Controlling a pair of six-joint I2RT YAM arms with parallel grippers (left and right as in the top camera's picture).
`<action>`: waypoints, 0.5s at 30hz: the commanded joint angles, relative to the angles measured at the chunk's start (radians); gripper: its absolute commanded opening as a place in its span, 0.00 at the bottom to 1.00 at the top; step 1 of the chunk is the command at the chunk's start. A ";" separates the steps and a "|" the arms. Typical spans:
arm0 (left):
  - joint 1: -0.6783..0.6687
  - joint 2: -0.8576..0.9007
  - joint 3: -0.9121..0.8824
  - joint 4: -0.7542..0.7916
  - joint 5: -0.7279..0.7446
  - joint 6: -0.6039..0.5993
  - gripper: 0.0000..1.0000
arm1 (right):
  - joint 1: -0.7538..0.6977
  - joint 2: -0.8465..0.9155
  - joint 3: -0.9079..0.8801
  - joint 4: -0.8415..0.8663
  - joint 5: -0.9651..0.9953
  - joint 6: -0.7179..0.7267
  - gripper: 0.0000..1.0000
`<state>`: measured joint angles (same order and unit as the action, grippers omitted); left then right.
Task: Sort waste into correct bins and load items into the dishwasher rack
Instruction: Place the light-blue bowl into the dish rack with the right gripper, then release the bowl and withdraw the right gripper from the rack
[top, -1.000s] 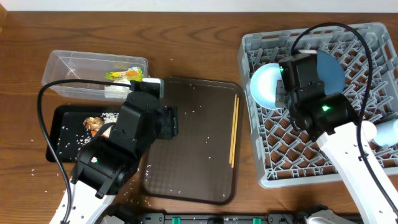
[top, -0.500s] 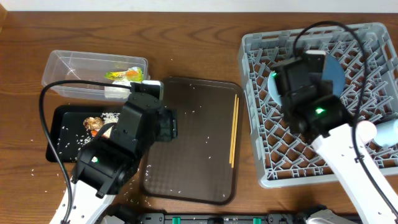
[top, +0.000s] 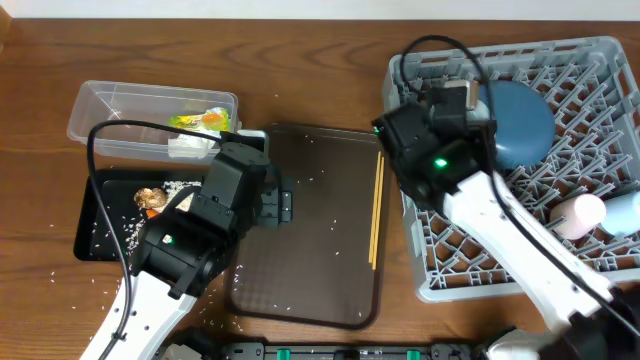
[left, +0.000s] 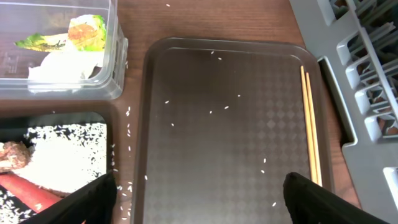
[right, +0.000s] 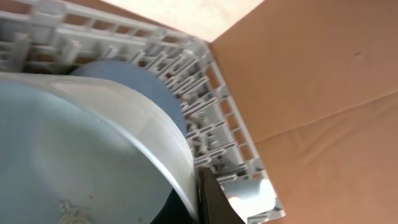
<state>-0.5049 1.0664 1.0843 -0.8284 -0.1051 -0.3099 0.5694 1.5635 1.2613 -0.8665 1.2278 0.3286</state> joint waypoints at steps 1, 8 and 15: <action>0.002 0.001 0.006 -0.002 -0.010 0.008 0.87 | 0.008 0.060 0.015 0.052 0.191 -0.024 0.01; 0.002 0.001 0.006 -0.002 -0.010 0.008 0.87 | -0.007 0.173 0.015 0.219 0.232 -0.146 0.01; 0.002 0.001 0.006 -0.002 -0.010 0.008 0.87 | -0.035 0.239 0.015 0.259 0.232 -0.158 0.01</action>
<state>-0.5049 1.0660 1.0843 -0.8291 -0.1051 -0.3103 0.5545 1.7790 1.2613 -0.6140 1.4086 0.1883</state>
